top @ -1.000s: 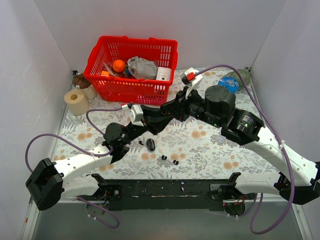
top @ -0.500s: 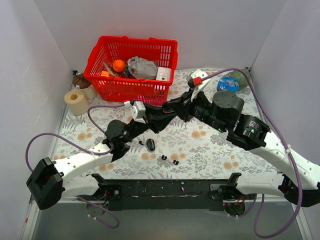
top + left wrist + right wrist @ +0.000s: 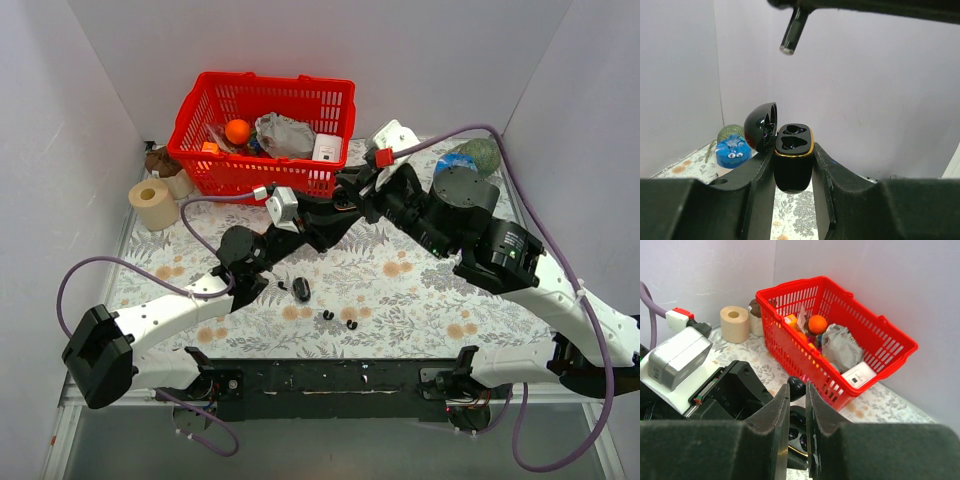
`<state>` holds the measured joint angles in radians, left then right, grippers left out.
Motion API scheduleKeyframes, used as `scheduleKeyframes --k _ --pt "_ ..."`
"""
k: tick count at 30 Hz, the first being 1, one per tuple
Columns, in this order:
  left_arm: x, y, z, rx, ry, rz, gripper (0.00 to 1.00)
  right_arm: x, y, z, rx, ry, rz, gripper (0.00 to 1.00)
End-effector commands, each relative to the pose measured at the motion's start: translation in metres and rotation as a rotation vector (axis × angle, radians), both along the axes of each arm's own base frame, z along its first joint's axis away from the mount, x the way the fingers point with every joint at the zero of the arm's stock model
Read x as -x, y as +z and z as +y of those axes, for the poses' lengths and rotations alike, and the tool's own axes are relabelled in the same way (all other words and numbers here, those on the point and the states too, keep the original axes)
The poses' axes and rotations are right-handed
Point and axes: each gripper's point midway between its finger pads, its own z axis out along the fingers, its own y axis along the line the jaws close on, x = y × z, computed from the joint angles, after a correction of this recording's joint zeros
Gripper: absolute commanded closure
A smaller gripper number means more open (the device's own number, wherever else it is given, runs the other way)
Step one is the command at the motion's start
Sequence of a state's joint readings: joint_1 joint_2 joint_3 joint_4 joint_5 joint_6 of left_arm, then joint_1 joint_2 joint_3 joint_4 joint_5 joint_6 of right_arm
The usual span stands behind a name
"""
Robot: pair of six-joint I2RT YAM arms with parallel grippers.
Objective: Insert the wireless bluetooth earbuds into the charging case
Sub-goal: Place the earbud in the charging case.
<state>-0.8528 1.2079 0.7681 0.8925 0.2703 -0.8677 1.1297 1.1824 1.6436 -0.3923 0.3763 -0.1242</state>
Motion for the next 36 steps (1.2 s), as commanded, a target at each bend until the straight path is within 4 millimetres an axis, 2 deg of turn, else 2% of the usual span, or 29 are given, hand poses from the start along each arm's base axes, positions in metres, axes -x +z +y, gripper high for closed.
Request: scheduleKeyframes --k 1,5,7,13,19,29,36 --pt "0.001 0.032 0.002 0.046 0.011 -0.085 1.00 -0.002 0.043 -0.017 0.018 -0.105 -0.177 0.99" --pt "0.000 0.041 0.003 0.051 0.017 -0.117 1.00 0.004 0.053 -0.019 0.073 -0.136 -0.246 0.99" --pt "-0.002 0.043 0.005 0.053 0.022 -0.124 1.00 0.009 0.052 -0.016 0.107 -0.129 -0.266 0.99" --pt "0.005 0.040 0.014 0.059 0.017 -0.158 1.00 0.015 0.032 -0.005 0.211 -0.115 -0.263 0.99" --pt "0.011 0.035 0.022 0.055 0.027 -0.175 1.00 0.020 0.015 0.000 0.244 -0.072 -0.219 0.99" --pt "0.013 0.030 0.024 0.053 0.021 -0.167 1.00 0.024 -0.010 0.006 0.291 -0.042 -0.173 0.99" --pt "0.013 0.031 0.024 0.055 0.021 -0.165 1.00 0.025 -0.018 0.007 0.297 -0.034 -0.160 0.99"
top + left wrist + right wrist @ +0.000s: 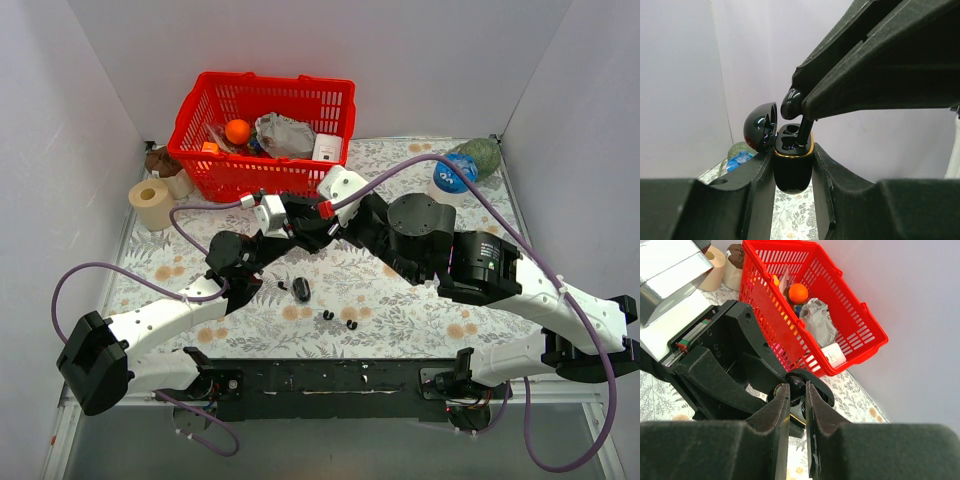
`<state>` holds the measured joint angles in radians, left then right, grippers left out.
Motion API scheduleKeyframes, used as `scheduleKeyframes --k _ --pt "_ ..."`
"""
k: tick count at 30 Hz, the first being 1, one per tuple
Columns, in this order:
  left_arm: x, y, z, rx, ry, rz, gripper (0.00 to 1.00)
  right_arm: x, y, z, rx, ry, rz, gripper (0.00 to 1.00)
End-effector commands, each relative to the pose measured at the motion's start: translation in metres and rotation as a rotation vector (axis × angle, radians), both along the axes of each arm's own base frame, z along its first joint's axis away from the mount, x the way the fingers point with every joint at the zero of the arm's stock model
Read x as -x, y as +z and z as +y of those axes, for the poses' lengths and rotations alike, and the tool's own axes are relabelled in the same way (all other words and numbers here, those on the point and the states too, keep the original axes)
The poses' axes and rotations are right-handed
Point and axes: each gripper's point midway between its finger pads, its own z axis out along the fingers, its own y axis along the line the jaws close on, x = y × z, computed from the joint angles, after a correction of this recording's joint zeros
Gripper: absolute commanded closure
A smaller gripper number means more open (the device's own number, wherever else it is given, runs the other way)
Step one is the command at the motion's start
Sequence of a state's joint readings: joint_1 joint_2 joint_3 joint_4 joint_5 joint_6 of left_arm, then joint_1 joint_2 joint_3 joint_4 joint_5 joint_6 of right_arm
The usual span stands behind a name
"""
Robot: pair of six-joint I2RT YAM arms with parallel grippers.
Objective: Insert the wireless bluetooth earbuds into the charging case
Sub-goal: Place the earbud in the charging case.
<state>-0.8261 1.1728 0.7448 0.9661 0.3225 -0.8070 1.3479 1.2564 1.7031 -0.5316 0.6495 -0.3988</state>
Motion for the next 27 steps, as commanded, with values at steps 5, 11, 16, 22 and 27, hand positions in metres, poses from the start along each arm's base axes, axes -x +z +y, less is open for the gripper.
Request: scheduleKeyframes --k 5,11,16,22,27 --pt "0.0058 0.0137 0.0086 0.030 0.003 -0.037 1.00 0.0036 0.0019 -0.0026 -0.047 0.007 0.011 0.99" --pt "0.0061 0.0118 0.0077 0.029 -0.004 -0.030 1.00 0.0032 0.0011 -0.0026 -0.051 0.004 0.011 0.99" --pt "0.0069 0.0123 0.0077 0.031 -0.008 -0.031 1.00 0.0024 0.0003 -0.0010 -0.051 0.001 0.011 0.99" --pt "0.0076 0.0091 0.0065 0.027 -0.017 -0.025 1.00 0.0014 0.0007 0.0017 -0.053 0.000 0.006 0.99" --pt "0.0085 0.0079 0.0056 0.024 -0.024 -0.025 1.00 -0.0001 0.0011 0.0038 -0.056 -0.005 0.001 0.99"
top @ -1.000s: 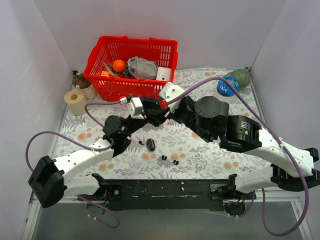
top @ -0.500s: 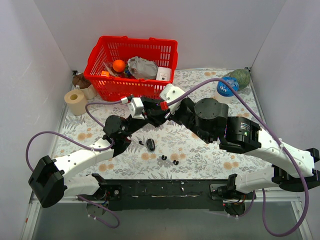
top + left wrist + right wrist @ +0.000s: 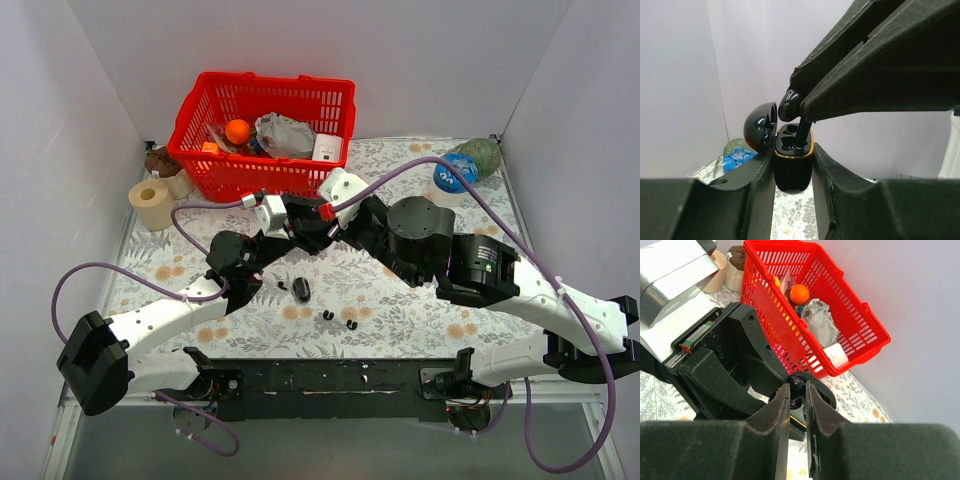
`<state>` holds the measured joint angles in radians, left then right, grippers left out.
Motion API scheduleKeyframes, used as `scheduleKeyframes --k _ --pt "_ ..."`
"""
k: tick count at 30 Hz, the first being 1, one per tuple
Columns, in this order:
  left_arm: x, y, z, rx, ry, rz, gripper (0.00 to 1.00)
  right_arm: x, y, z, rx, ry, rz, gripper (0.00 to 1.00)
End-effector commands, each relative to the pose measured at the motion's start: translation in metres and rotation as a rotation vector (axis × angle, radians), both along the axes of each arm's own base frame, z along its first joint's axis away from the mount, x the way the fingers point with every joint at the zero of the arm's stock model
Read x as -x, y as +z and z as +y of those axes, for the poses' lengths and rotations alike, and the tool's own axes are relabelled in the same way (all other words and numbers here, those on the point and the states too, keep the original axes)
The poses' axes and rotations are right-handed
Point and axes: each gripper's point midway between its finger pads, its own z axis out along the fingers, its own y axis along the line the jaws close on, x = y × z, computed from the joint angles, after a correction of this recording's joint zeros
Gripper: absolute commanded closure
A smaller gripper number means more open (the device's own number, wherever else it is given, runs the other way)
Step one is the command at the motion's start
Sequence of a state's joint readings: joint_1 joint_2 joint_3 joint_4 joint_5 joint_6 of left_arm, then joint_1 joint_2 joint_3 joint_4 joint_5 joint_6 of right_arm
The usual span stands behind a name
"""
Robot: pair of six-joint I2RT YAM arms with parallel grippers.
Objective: Insert the wireless bluetooth earbuds into the charging case
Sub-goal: Place the earbud in the charging case.
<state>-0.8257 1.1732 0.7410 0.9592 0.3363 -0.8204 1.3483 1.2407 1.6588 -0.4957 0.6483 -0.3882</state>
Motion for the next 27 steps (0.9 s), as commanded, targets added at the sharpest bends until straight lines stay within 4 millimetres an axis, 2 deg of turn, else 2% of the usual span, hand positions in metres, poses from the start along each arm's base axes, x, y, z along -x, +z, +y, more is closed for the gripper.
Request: scheduleKeyframes --k 1,17,24,27 --pt "0.008 0.013 0.007 0.035 -0.011 -0.042 1.00 -0.001 0.006 0.002 -0.038 -0.007 -0.006 0.99" --pt "0.012 0.018 0.017 0.088 0.007 -0.073 1.00 0.003 0.001 -0.004 -0.051 -0.004 0.017 0.99" --pt "0.011 0.018 0.015 0.089 0.001 -0.071 1.00 0.003 0.000 -0.004 -0.064 -0.011 0.031 0.99" --pt "0.011 0.016 0.016 0.088 0.004 -0.065 1.00 0.002 0.003 -0.007 -0.083 -0.019 0.034 0.88"
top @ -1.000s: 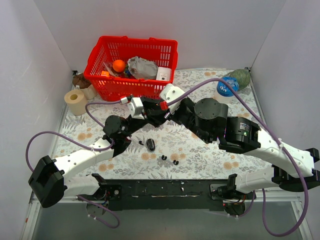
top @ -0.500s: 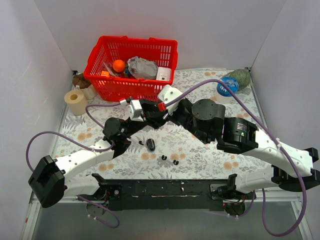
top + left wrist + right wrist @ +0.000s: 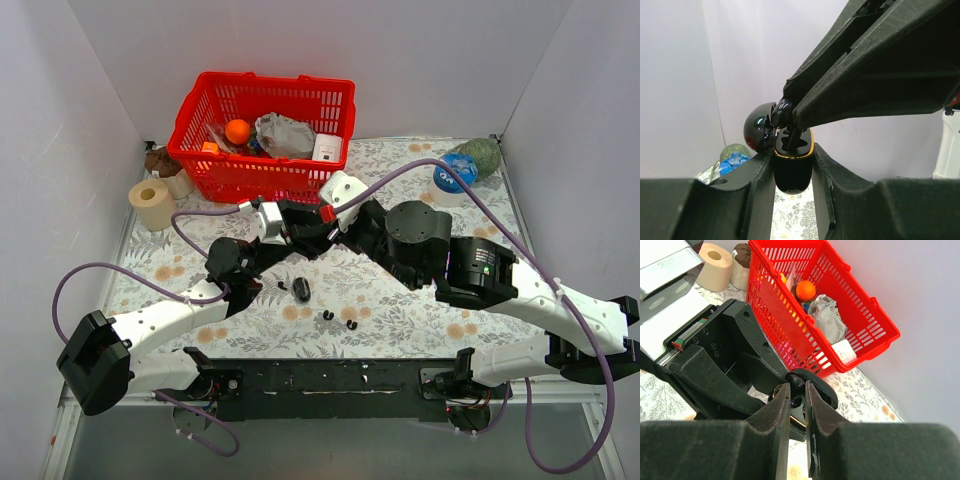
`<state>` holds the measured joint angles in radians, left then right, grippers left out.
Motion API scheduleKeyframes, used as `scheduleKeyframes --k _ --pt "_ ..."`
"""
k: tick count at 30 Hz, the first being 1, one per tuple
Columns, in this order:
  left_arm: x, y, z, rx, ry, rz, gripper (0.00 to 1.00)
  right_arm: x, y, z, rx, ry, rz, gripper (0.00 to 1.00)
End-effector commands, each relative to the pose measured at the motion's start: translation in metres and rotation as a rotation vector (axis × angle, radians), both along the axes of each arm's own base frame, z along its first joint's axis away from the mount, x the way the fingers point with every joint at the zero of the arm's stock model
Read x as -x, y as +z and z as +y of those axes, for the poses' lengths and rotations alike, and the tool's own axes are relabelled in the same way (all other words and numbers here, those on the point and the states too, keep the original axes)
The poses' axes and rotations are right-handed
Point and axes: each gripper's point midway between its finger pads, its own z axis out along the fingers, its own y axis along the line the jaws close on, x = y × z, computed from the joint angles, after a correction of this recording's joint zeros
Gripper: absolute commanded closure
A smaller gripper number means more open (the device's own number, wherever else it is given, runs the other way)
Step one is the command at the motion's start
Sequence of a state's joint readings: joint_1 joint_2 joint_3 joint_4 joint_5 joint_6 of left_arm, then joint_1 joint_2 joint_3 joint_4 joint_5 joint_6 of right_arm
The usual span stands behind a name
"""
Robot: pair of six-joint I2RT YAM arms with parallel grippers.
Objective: Insert the wireless bluetooth earbuds into the charging case
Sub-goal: Place the earbud in the charging case.
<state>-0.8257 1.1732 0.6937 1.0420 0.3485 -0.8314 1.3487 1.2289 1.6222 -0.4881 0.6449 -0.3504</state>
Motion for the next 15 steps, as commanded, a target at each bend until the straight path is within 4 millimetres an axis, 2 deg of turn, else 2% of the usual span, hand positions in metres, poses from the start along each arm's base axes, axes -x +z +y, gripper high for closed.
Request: scheduleKeyframes --k 1,5,7,15 --pt "0.0045 0.0201 0.0128 0.063 0.021 -0.042 1.00 0.0009 0.0146 -0.0077 -0.080 -0.020 0.005 0.81" --pt "0.0045 0.0188 0.0125 0.064 0.018 -0.037 1.00 0.0006 0.0140 -0.0079 -0.081 -0.023 0.007 0.74" --pt "0.0042 0.0182 0.0126 0.064 0.018 -0.035 1.00 0.0004 0.0124 -0.0070 -0.075 -0.023 0.008 0.67" --pt "0.0049 0.0152 0.0104 0.056 0.006 -0.030 1.00 0.0000 0.0153 -0.0030 -0.081 -0.020 0.008 0.58"
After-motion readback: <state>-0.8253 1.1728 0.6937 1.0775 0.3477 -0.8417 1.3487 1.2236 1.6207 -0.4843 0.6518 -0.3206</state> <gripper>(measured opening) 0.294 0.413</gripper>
